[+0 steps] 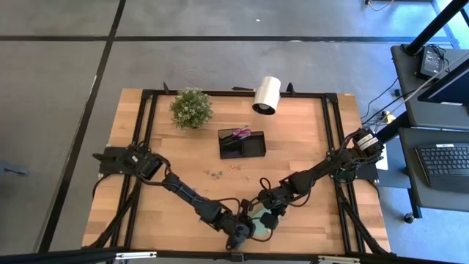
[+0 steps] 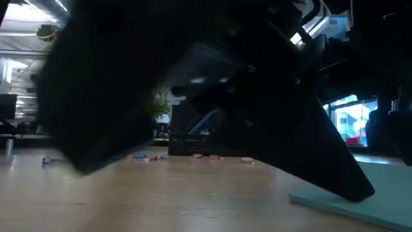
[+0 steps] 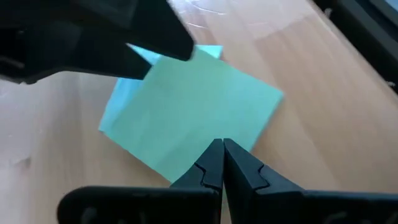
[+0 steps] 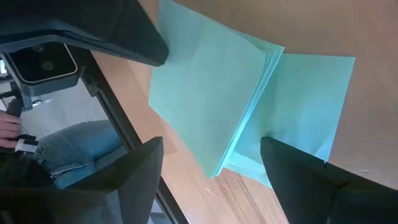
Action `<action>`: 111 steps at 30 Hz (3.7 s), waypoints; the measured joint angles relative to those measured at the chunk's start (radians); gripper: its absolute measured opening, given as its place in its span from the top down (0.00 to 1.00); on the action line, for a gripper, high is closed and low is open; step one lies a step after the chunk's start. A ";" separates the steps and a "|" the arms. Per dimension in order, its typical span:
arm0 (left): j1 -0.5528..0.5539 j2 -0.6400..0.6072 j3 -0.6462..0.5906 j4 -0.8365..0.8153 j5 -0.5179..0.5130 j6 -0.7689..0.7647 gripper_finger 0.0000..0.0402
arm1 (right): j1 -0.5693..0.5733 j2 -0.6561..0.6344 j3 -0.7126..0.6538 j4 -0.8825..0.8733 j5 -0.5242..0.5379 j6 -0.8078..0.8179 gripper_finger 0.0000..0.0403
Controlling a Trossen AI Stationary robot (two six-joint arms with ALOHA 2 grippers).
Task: Pick and place office supplies into organizer
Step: Put the blue sticky notes into the black desk organizer
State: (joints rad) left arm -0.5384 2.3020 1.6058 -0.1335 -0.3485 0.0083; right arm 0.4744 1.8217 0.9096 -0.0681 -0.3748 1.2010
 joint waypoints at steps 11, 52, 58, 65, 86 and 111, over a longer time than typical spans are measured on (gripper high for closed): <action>0.033 0.023 0.003 0.034 0.003 -0.025 1.00 | 0.000 0.000 0.000 0.009 0.023 0.003 0.31; 0.066 0.033 -0.003 0.094 -0.203 -0.067 1.00 | -0.009 -0.001 -0.002 -0.005 0.072 0.022 0.63; 0.066 0.033 -0.003 0.075 -0.256 -0.067 1.00 | -0.010 -0.001 -0.002 -0.009 0.081 0.021 0.69; 0.066 0.033 -0.003 0.054 -0.262 -0.075 1.00 | -0.017 -0.001 0.000 -0.026 0.097 -0.008 0.81; 0.059 -0.191 0.002 -0.205 -0.262 -0.208 1.00 | -0.033 0.005 0.063 -0.061 0.034 -0.108 0.97; -0.017 -0.410 -0.044 -0.288 -0.104 -0.316 1.00 | -0.296 -0.157 0.578 -1.056 0.343 -0.832 0.97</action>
State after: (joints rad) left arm -0.5556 1.8923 1.5616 -0.4210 -0.4526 -0.3076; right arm 0.1779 1.6643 1.4873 -1.1243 -0.0314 0.3687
